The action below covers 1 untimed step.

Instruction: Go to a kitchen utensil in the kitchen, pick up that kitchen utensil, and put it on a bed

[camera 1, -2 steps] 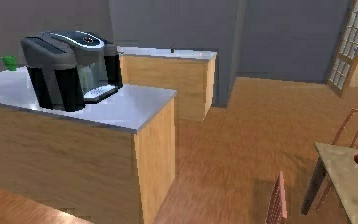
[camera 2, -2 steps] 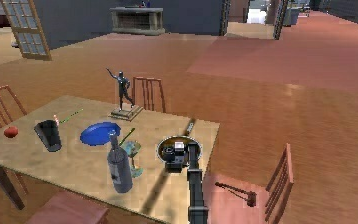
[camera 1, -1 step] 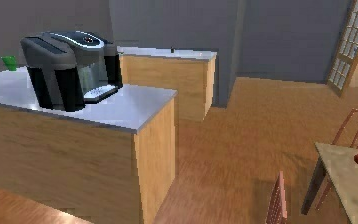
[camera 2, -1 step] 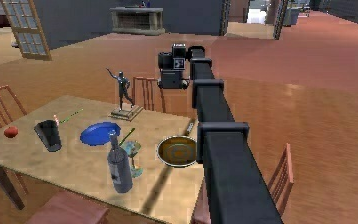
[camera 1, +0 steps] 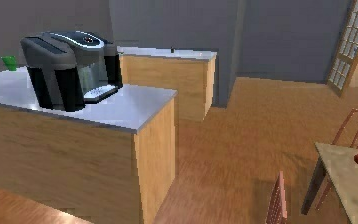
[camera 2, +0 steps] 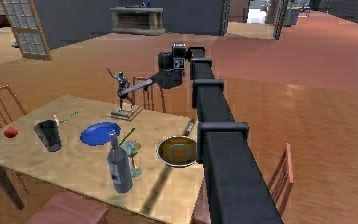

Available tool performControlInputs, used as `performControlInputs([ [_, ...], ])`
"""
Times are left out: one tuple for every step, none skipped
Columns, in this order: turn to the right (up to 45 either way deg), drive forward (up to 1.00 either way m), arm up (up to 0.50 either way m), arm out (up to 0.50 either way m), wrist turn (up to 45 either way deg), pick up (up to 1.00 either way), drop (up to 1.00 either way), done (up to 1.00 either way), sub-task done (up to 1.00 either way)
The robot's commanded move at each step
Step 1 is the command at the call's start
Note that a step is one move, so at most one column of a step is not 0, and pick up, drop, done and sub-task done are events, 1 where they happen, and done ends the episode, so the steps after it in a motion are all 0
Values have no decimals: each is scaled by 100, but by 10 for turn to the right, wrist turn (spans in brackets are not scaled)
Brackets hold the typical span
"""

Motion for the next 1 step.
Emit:
performControlInputs([
  [0,0,0,0,-450,0,0,0,0],
])
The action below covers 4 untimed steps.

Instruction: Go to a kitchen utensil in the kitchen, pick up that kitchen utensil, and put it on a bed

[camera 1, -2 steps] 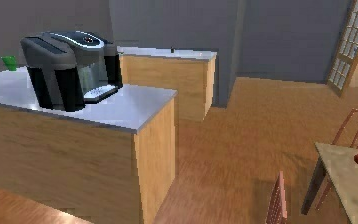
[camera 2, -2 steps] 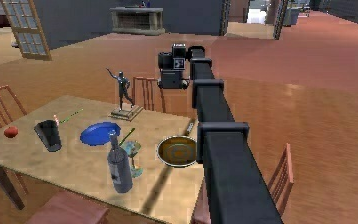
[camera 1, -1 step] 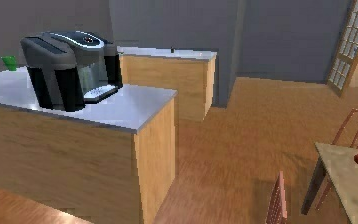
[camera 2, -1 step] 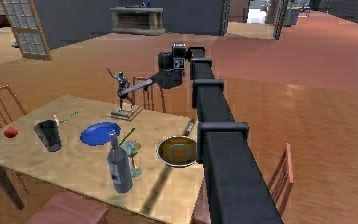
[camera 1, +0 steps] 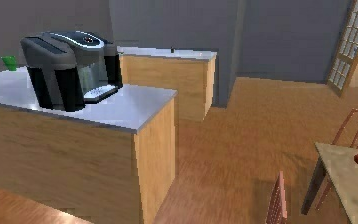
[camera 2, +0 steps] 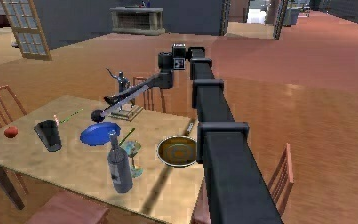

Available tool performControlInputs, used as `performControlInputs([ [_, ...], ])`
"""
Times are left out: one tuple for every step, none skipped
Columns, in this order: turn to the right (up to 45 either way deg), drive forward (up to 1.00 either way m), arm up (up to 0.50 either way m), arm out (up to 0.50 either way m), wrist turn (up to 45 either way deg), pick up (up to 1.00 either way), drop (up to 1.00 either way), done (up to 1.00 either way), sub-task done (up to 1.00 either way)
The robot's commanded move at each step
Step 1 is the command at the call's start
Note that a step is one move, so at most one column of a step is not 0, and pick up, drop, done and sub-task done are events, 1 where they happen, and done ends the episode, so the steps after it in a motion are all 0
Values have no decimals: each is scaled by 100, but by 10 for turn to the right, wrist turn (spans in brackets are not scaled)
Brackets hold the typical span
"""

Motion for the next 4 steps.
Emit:
performControlInputs([
  [0,0,0,0,-420,0,0,0,0],
  [0,0,0,-44,0,0,0,0,0],
  [450,0,0,0,0,0,0,0,0],
  [120,0,0,0,0,0,0,0,0],
])
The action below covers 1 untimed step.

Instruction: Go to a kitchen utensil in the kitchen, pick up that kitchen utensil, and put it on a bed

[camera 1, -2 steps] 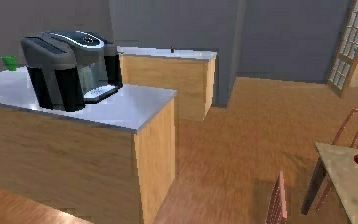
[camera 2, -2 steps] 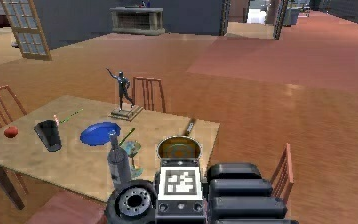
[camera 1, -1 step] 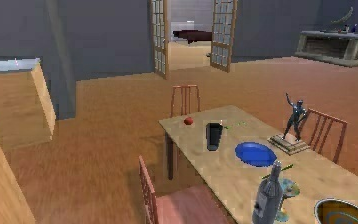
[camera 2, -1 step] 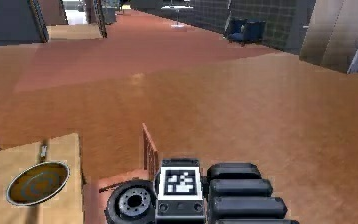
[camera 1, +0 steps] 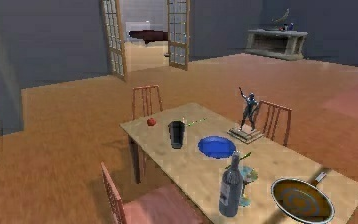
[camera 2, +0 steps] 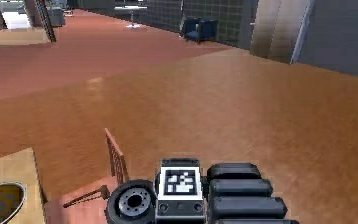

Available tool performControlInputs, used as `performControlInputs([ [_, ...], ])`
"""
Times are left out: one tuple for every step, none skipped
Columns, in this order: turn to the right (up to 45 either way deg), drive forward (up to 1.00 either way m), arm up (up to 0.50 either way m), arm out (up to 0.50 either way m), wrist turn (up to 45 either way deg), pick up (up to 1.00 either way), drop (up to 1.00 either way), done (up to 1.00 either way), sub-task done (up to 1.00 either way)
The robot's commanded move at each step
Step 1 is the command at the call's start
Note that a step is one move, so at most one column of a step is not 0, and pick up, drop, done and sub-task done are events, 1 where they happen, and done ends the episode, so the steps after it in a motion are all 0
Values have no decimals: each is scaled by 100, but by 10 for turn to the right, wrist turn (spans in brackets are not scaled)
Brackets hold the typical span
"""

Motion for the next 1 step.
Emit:
performControlInputs([
  [30,0,0,0,0,0,0,0,0],
])
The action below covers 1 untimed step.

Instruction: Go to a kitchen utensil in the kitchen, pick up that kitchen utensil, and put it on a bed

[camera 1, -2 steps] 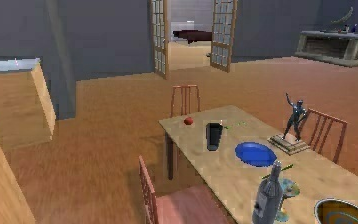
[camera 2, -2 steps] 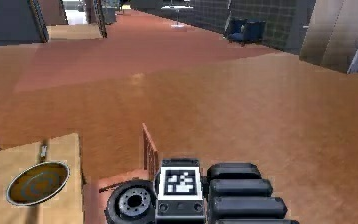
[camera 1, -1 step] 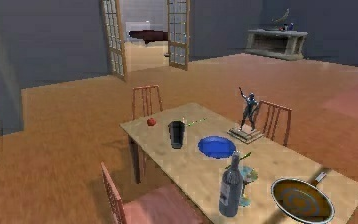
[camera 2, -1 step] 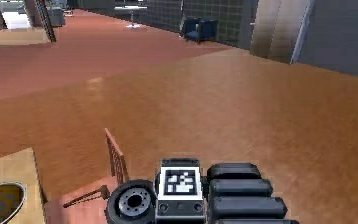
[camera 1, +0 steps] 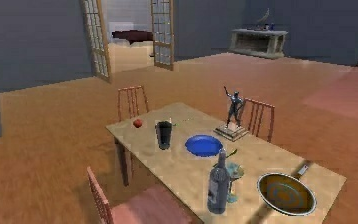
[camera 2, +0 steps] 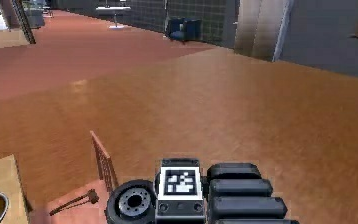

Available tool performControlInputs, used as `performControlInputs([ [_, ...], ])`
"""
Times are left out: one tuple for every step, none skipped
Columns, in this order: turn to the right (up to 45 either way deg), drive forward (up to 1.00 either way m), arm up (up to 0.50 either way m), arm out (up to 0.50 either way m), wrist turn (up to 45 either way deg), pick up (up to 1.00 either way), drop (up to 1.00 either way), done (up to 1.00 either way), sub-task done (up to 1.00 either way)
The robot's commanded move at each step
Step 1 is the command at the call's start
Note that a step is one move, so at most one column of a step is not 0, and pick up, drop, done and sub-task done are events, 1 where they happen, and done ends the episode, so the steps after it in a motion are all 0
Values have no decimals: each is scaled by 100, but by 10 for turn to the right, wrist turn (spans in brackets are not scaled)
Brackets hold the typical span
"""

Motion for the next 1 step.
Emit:
performControlInputs([
  [0,35,0,0,0,0,0,0,0],
])
